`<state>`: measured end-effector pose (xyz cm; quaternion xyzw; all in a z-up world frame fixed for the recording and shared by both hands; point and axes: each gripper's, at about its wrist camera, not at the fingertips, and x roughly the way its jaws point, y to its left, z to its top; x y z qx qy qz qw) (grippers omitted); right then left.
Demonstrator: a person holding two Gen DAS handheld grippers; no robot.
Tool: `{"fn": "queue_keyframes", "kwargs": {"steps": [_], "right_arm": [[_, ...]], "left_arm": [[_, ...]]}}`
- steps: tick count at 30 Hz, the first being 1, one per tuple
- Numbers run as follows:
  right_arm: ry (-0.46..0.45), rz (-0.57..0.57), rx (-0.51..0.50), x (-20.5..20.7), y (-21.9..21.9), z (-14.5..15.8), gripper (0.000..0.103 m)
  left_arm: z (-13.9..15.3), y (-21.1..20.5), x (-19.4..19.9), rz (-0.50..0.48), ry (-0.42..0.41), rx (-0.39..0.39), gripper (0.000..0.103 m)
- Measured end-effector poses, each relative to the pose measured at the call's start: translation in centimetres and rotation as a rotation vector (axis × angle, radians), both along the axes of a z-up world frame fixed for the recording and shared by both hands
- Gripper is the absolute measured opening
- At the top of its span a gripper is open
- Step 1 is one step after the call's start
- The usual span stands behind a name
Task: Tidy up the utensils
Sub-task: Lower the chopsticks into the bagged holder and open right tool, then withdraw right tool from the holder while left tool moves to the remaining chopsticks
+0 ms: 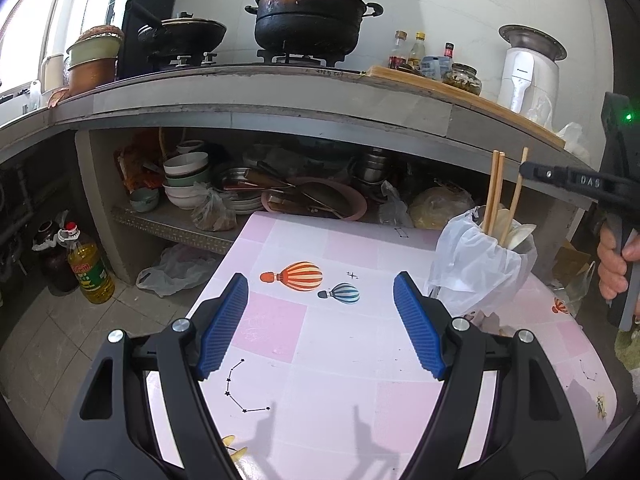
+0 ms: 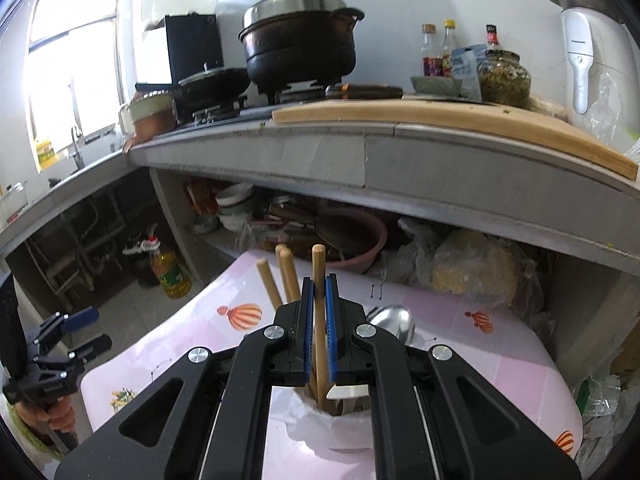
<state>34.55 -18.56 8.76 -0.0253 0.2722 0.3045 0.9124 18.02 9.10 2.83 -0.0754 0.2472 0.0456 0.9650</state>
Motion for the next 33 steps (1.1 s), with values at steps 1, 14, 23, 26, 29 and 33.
{"fn": "queue_keyframes", "kwargs": {"steps": [1,14,23,26,29,33], "right_arm": [[0.005,0.001,-0.008,0.0,0.1,-0.2,0.006],[0.085,-0.036,0.013,0.6,-0.6,-0.8,0.007],[0.086,-0.052,0.012,0.4,-1.2,-0.2,0.036],[0.071,-0.061,0.035,-0.4,-2.1,0.4,0.039],[0.059,-0.072,0.059,-1.1,-3.3,1.0,0.039],[0.045,-0.104,0.136,-3.1,-6.5,1.5,0.039]], "left_arm": [[0.0,0.0,0.0,0.0,0.0,0.0,0.071],[0.2,-0.3,-0.2,-0.003,-0.005,0.0,0.071],[0.3,-0.5,-0.4,-0.006,-0.008,-0.001,0.071],[0.4,-0.8,-0.4,-0.013,-0.008,-0.001,0.071],[0.4,-1.2,-0.5,-0.022,-0.009,-0.001,0.071],[0.3,-1.7,-0.5,-0.039,-0.006,-0.003,0.071]]}}
